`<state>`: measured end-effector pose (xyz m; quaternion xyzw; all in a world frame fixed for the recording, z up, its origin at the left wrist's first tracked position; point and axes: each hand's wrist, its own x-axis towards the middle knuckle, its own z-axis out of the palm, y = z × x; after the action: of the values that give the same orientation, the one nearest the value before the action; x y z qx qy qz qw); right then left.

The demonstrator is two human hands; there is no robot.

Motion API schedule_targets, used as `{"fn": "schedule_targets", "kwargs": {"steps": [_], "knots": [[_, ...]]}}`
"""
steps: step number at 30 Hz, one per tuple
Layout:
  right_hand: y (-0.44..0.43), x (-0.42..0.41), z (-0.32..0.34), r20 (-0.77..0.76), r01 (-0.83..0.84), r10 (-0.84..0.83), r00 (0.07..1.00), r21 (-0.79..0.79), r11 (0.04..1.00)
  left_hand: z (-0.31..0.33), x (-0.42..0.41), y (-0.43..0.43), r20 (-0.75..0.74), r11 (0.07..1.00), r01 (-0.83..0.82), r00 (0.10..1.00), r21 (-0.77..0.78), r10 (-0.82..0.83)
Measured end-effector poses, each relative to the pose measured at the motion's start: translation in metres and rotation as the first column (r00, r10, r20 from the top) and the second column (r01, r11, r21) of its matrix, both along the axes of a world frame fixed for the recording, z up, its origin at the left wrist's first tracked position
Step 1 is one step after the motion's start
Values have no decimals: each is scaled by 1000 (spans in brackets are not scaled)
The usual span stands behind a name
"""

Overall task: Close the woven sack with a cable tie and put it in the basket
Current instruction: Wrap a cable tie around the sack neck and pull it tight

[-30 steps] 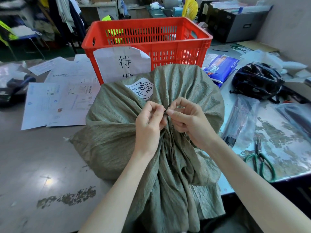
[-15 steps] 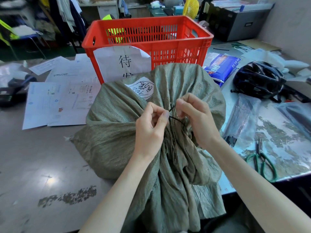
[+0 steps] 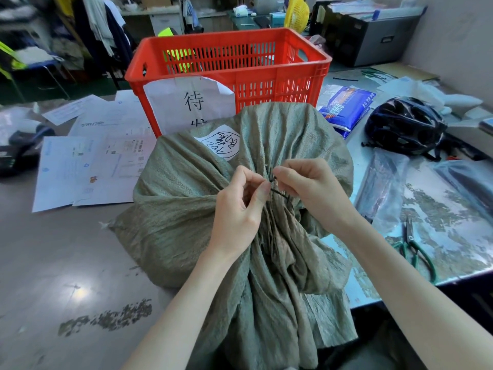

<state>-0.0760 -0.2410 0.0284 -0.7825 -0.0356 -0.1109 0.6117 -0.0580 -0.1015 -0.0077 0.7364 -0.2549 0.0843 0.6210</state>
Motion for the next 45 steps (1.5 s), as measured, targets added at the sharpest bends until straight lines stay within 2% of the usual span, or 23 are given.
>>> {"fn": "schedule_targets", "kwargs": {"steps": [2, 8, 16, 23, 34, 37, 42, 45], "knots": [[-1, -1, -1, 11, 17, -18, 1000, 89, 996, 0, 1, 2, 64, 995, 32, 997, 91, -38], [-4, -3, -4, 36, 59, -65, 997, 157, 986, 9, 5, 4, 162, 965, 38, 983, 258, -82], [-15, 0, 4, 76, -5, -14, 997, 243, 970, 23, 1, 0, 270, 954, -26, 961, 300, -59], [-18, -1, 2, 80, 25, -55, 995, 341, 940, 11, 4, 11, 262, 926, -70, 964, 372, -32], [-40, 8, 27, 115, 68, -183, 976, 640, 765, -4, 13, 28, 314, 878, -146, 950, 456, -5], [-37, 9, 27, 124, 128, -256, 959, 614, 778, -7, 12, 26, 320, 878, -146, 948, 457, -9], [-29, 8, 26, 127, 286, -381, 916, 459, 841, -10, 11, 24, 352, 860, -154, 936, 486, -32], [-24, 12, 18, 176, 353, -405, 897, 263, 898, -10, 12, 20, 391, 852, -176, 920, 494, -37]]}}
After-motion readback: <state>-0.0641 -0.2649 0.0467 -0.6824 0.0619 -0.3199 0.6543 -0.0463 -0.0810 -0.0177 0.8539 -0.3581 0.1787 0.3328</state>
